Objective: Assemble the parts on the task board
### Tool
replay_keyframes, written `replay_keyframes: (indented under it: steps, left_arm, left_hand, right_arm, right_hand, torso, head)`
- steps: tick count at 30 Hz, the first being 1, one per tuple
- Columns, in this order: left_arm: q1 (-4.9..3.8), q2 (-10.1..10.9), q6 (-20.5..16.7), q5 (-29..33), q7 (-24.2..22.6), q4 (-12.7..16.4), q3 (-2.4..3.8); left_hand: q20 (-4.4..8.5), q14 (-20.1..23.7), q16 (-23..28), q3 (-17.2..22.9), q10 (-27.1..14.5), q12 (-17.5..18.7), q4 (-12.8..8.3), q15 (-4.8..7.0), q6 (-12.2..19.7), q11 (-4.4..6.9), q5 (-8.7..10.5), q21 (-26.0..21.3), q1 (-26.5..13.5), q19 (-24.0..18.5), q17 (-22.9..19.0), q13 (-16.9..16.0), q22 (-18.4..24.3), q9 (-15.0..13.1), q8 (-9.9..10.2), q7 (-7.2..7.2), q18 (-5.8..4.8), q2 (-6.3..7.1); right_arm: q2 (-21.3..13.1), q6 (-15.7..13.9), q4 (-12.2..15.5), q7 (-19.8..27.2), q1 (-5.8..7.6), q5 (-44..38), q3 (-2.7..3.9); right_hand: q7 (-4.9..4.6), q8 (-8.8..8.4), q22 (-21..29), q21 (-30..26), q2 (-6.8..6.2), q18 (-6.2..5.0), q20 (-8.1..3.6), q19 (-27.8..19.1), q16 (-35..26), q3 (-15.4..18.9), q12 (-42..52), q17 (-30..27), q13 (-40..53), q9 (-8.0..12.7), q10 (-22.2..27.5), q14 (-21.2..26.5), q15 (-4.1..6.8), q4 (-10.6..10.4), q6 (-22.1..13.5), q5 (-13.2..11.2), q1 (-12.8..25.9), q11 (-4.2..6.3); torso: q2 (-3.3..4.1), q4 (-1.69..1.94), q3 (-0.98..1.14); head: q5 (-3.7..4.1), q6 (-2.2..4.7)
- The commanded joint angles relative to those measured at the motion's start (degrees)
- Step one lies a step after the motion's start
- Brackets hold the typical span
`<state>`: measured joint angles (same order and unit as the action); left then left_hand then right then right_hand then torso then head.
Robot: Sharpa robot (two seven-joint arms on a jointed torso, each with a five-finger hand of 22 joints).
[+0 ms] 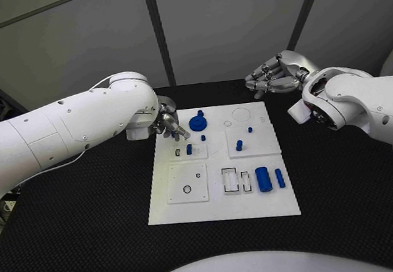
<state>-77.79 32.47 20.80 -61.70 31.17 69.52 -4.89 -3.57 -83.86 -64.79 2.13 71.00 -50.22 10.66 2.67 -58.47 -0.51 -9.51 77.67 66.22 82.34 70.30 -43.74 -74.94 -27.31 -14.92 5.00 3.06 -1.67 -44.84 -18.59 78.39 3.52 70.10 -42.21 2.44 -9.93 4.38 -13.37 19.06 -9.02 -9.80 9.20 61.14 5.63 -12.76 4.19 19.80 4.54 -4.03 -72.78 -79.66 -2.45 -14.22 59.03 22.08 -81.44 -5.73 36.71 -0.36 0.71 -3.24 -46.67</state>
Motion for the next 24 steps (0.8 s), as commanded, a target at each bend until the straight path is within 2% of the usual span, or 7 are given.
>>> replay_keyframes:
  steps: [1,7,14,24]
  left_arm:
    - [0.02,-0.5,0.4,-0.6,-0.3,0.1,-0.17]
    - [0.22,-1.9,0.6,-1.0,-0.3,-0.7,-0.48]
    - [0.38,-3.1,1.0,-1.1,-0.2,-1.4,-0.57]
    - [0.44,-4.1,5.3,-1.5,0.1,-2.4,-0.59]
  left_hand:
    - [0.07,-1.1,-0.3,-0.3,0.5,-0.7,0.1,0.28,-0.7,-0.04,-0.09,0.4,-0.3,0.5,0.1,-0.7,-6.5,-0.1,0.2,-0.12,0.07,0.93]
    - [0.13,-1.1,-0.3,-0.6,0.7,-1.4,0.5,0.32,-0.8,-0.01,-0.05,0.6,-0.8,0.6,0.1,-1.4,-6.7,-0.2,0.2,-0.17,0.02,1.19]
    - [0.15,-1.1,-0.2,-0.7,0.8,-1.8,0.7,0.32,-0.8,-0.02,-0.04,0.7,-1.1,0.7,0.0,-1.7,-6.8,-0.3,0.3,-0.16,0.0,1.26]
    - [0.18,-1.1,-0.1,-0.4,0.3,-1.3,0.5,0.35,-0.9,0.04,-0.13,0.7,-0.6,0.7,-0.1,-1.1,-6.8,-0.3,0.4,-0.24,-0.01,0.97]
  right_arm:
    - [0.2,0.7,0.0,-0.1,0.11,-0.4,0.03]
    - [0.4,0.8,-0.1,-0.2,0.11,-0.4,0.02]
    - [0.5,1.0,-0.2,-0.3,0.11,-0.4,0.02]
    - [0.7,1.2,-0.2,-0.4,0.11,-0.4,0.02]
  right_hand:
    - [-0.09,0.19,0.1,-0.3,0.39,-0.79,-0.13,0.4,-0.3,0.0,0.2,0.1,0.1,-0.1,-0.4,-0.4,0.17,0.3,0.3,0.2,0.1,0.01]
    - [-0.11,0.17,0.1,-0.3,0.32,-0.78,-0.15,0.4,-0.3,0.1,0.2,0.1,0.1,0.0,-0.4,-0.4,0.17,0.2,0.3,0.2,0.2,0.0]
    - [-0.14,0.12,0.1,-0.3,0.25,-0.76,-0.17,0.5,-0.4,0.1,0.2,0.1,0.1,0.0,-0.4,-0.4,0.15,0.2,0.3,0.2,0.3,-0.03]
    - [-0.16,0.08,0.1,-0.3,0.23,-0.74,-0.17,0.5,-0.4,0.2,0.1,0.1,0.1,0.0,-0.4,-0.4,0.13,0.1,0.2,0.2,0.4,-0.06]
  torso:
    - [0.09,-0.03,0.04]
    - [0.16,0.01,0.03]
    - [0.11,-0.01,0.01]
    - [0.02,0.08,-0.03]
  head:
    - [0.08,-0.08]
    - [0.09,-0.23]
    - [0.21,-0.5]
    - [0.27,-0.76]
